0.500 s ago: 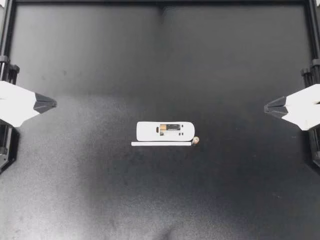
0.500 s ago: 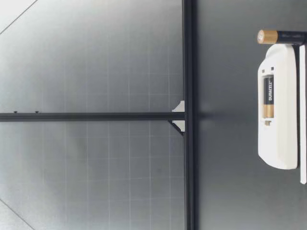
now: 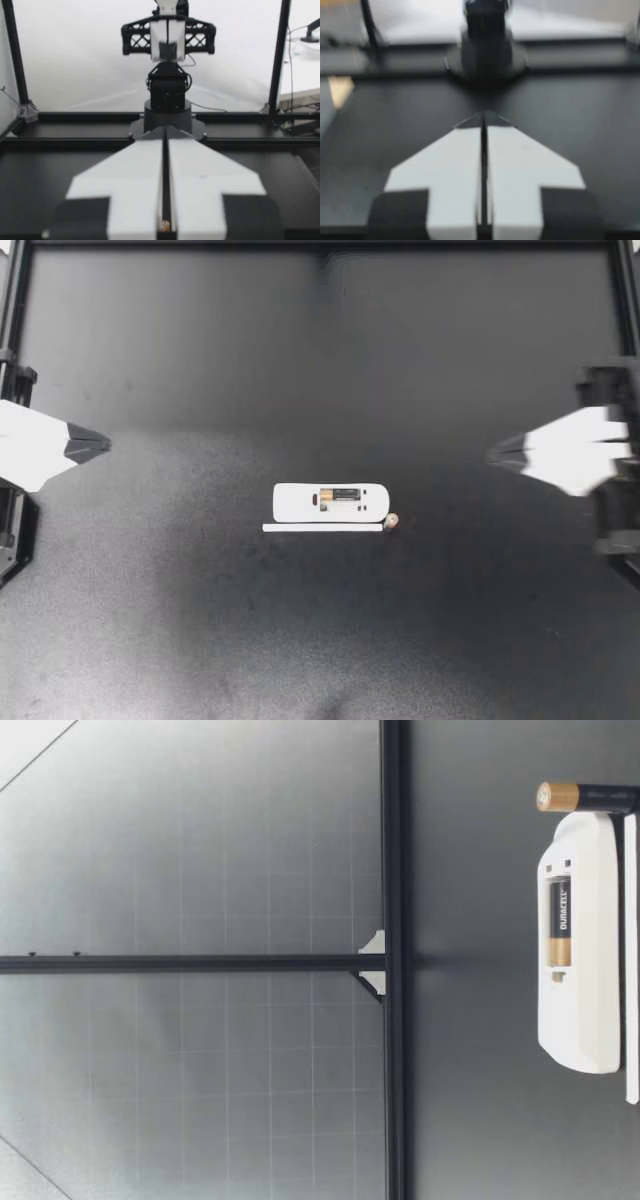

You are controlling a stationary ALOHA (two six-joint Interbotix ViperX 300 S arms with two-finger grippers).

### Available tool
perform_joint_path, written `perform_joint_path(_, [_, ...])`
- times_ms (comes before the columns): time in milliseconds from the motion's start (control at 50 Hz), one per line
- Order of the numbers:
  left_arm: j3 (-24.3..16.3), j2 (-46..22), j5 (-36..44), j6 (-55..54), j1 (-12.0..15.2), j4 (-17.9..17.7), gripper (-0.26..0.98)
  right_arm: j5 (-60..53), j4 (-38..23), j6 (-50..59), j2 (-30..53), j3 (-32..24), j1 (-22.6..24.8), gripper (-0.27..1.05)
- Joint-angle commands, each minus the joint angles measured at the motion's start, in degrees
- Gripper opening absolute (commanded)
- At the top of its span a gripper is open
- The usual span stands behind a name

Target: Place the battery into the slot of the remote controller.

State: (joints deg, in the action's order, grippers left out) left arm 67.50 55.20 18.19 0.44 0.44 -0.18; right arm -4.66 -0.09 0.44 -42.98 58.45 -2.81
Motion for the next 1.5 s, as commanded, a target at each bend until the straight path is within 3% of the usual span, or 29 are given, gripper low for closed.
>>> perform_joint_path(0, [-0.62, -0.62, 0.53, -0.18, 0.18, 0.0, -0.19, 5.36, 0.18, 0.0, 3.87, -4.31, -0.79, -0.18])
perform_joint_path(240, [-0.35, -1.49, 0.53, -0.26, 0.18, 0.0, -0.19, 17.67, 0.0, -0.18, 14.68, -11.16, -1.14, -0.16])
perform_joint_path(380, [-0.26, -2.11, 0.53, -0.44, 0.18, 0.0, -0.19, 21.18, -0.26, -0.26, 19.34, -13.1, -1.23, -0.08])
perform_joint_path(560, [-0.26, -2.11, 0.53, -0.35, 0.18, 0.0, -0.19, 21.71, -0.35, -0.26, 23.73, -13.89, -1.14, 0.19])
perform_joint_path(720, [-0.09, -2.11, 0.53, -0.44, 0.18, 0.0, -0.19, 22.5, -0.44, -0.35, 28.12, -14.59, -1.14, 0.54])
perform_joint_path(780, [0.09, -2.11, 0.53, -0.44, 0.18, 0.0, -0.19, 23.2, -0.35, -0.44, 29.62, -15.03, -1.14, 0.6])
perform_joint_path(1480, [0.79, -2.2, 0.53, -0.35, 0.18, 0.0, -0.19, 25.58, -0.35, -0.79, 41.84, -17.84, -0.62, 0.6])
